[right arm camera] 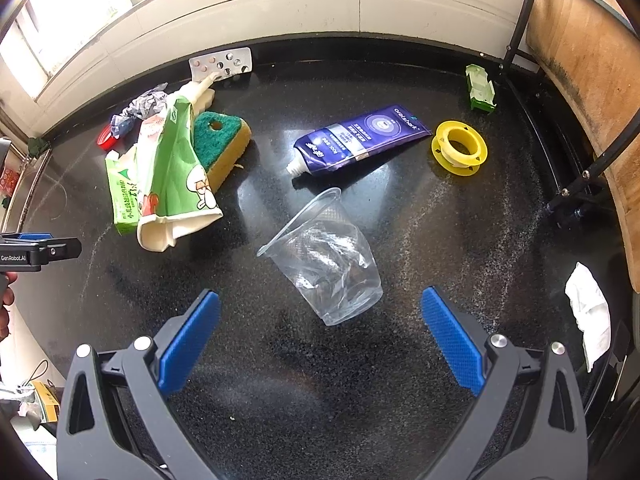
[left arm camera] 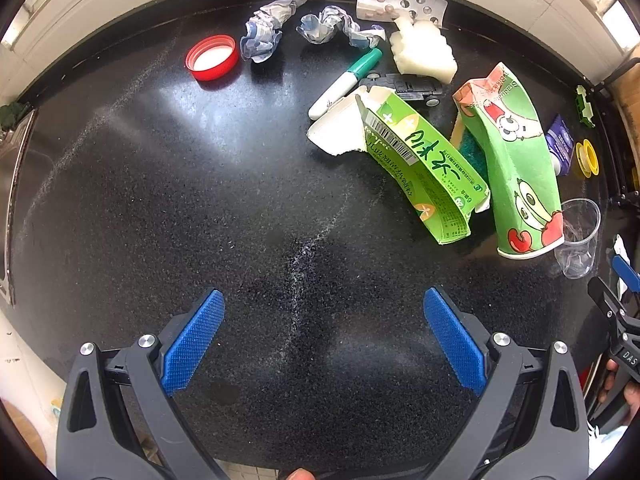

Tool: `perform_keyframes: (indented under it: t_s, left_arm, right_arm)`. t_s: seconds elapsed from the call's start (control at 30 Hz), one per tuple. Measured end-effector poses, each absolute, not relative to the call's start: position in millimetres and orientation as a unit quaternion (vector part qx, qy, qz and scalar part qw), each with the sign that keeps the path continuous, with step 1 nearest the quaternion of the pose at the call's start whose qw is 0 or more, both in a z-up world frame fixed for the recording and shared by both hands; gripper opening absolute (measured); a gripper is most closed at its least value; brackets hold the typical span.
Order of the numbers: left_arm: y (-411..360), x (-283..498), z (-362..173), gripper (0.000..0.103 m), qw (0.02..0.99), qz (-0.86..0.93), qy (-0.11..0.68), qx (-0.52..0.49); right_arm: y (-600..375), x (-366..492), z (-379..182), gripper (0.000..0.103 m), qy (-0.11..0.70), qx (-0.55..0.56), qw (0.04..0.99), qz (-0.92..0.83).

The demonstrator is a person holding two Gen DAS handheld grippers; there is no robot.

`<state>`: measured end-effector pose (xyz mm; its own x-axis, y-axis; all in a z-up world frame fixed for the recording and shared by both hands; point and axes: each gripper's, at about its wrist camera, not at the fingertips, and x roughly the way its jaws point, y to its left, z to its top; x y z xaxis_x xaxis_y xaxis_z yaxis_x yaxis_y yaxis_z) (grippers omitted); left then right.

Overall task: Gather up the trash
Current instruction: 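Move both tools toward the green juice carton and the clear plastic cup, then close the left tool on the green juice carton while the right tool grasps the clear cup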

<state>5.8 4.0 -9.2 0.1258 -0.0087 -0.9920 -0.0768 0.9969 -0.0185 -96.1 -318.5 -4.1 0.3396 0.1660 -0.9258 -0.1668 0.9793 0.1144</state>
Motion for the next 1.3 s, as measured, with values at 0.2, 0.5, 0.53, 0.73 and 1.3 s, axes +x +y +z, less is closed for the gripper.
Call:
perform_keyframes:
  t_s: [0.2,0.5,0.53,0.73,1.3]
  left_arm:
    - [4,14,-11,0.097,0.755,0.021,0.654,-0.036]
    - [1,37,0,0.097,0.761,0.003,0.639,-0.112]
    - [0,42,1,0.097,0.762,0.003,0.636,-0.125]
    - [-18,68,-9,0.097,0.779,0.047,0.621,-0.075]
    - [-30,108,-87,0.098,0.709,0.084,0.679,-0.168]
  right_arm:
    - [-318,-93,-7,0.097,0.569,-0.001,0.816,0.099]
    - [-320,-76,-8,0.097,0.568,-0.024,0.817,0.098]
    - [-321,-73,-8,0.097,0.568,-0.025,0.817,0.097]
    - [-322,-46,-19,0.097,0.583,-0.049,0.804,0.110]
    - [-304,-33,-74,0.098,0.636,-0.137,0.735,0.191]
